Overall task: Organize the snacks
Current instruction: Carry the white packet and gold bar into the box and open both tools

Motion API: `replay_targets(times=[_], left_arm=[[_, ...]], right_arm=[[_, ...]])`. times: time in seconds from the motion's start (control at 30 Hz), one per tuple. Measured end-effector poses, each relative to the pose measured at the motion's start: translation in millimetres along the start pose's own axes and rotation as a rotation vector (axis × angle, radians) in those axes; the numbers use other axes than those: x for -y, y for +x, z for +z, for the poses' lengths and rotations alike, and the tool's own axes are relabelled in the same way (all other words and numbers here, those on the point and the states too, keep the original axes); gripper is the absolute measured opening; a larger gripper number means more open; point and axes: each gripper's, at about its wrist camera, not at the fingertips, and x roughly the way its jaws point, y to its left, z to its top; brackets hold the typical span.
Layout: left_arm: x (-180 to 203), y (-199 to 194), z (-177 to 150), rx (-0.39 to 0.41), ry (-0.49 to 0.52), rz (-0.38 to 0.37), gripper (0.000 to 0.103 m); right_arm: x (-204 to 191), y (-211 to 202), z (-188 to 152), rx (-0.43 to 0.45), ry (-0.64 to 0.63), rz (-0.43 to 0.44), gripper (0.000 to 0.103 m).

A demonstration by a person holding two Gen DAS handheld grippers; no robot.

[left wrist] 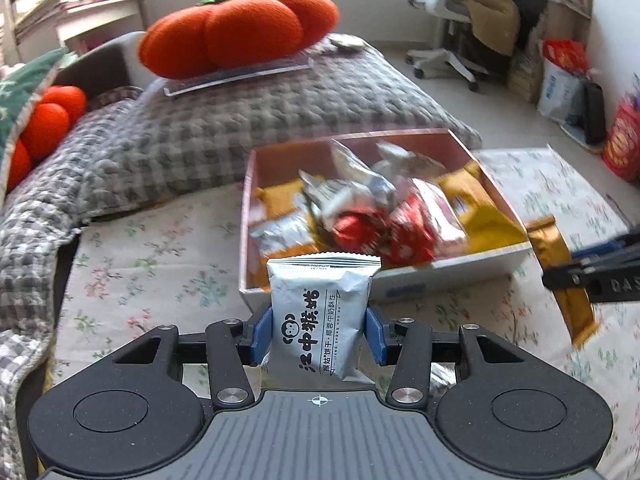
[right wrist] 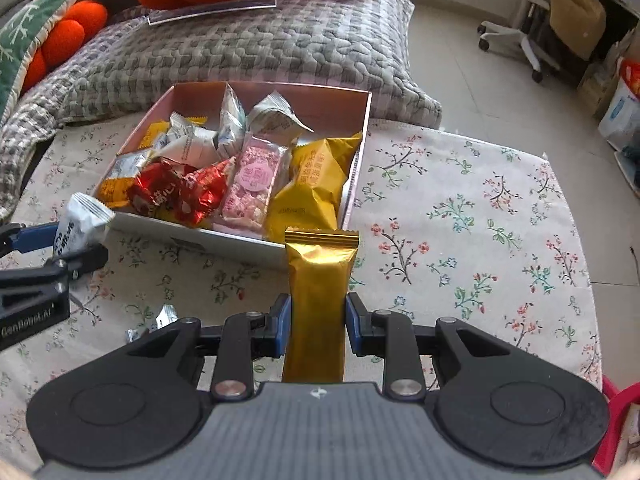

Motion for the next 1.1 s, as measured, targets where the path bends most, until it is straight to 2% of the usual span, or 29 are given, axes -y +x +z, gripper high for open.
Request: replay_targets(times=[0.2,0.3,0.47,0.63,0.8,0.93,1.03,1.1], left_arm=[[-24,-2,16,0.036,-0.098,-0.010,0.045],[-33,5,27,0.049,-0.148,-0.043,0.045],[-38,21,48,0.056,-0.168,-0.065,0.045],[-50,44,72,0.045,-0.206,-0.074,0.045],[-47,72,80,0.052,-0.226,-0.084,0.045],[-47,84,82,0.061,-0.193,-0.049,0.045],[-47,92,79,0.045,-0.182,-0.056,0.047],[-45,93,79,0.037,-0.167,-0.066,0.053]], right_arm=[[12,-9,11,0.052,0.087,0.068,0.026],[21,-7,19,0.080,0.155,0.107,0.026],[34,9,33,0.121,0.252,0.137,0.026],[59,25,48,0.138,0.386,0.219,0.026],[53,42,61,0.152,0.368,0.222,0.026],[50,52,68,0.162,0.386,0.275,0.026],[42,59,70,0.164,0.393,0.316,0.026],[35,63,71,0.158,0.385,0.315,0.028]])
